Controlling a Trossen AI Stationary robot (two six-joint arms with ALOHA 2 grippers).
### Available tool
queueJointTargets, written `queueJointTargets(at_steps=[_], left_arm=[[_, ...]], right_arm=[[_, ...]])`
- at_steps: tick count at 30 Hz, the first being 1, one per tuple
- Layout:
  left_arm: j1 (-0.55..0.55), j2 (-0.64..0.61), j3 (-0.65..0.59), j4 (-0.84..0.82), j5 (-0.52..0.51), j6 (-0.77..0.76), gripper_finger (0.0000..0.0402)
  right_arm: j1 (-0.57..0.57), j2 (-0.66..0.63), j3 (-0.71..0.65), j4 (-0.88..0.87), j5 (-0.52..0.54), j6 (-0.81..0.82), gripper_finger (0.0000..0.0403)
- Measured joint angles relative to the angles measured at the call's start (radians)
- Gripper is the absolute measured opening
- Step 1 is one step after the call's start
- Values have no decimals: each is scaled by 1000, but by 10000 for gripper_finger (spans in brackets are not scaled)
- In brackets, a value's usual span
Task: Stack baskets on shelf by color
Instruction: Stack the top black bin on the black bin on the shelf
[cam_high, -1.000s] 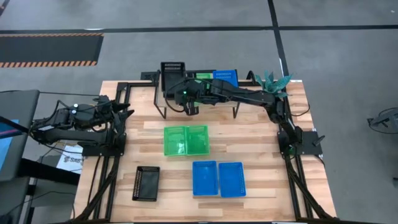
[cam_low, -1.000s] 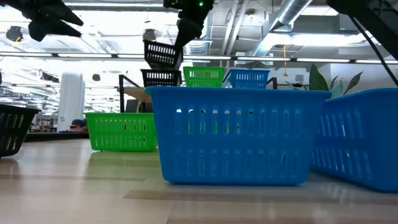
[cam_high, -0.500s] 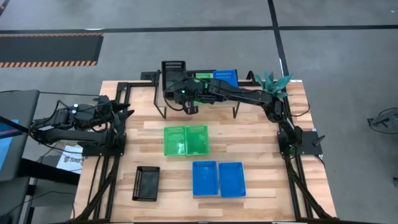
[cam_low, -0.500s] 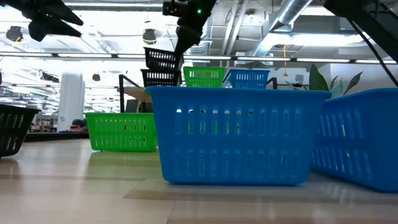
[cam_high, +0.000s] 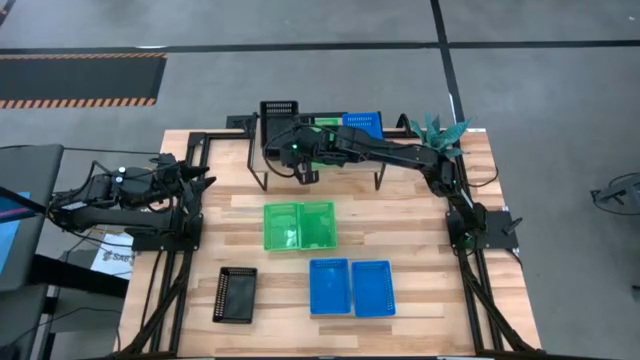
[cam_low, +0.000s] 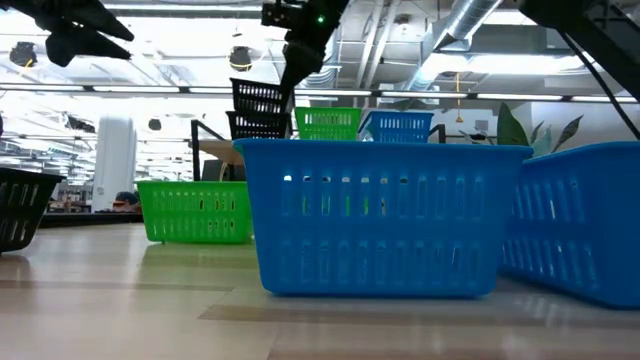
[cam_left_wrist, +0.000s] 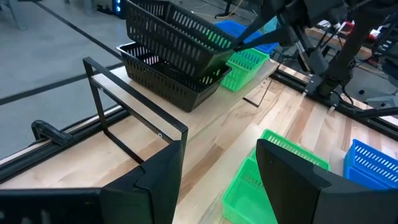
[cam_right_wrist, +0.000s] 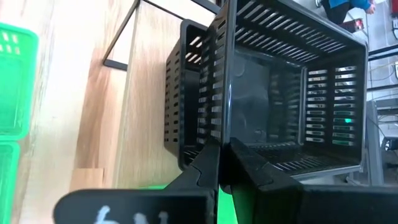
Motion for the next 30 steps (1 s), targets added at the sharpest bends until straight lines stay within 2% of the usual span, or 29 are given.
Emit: queueJointTargets(at_steps=[17,30], left_arm=[[0,0,0,0,1,-5,193],[0,0,0,1,1,-11,193]], right_arm=[[-15,0,0,-3,-52,3,44],[-28,0,0,-7,-54,26,123]])
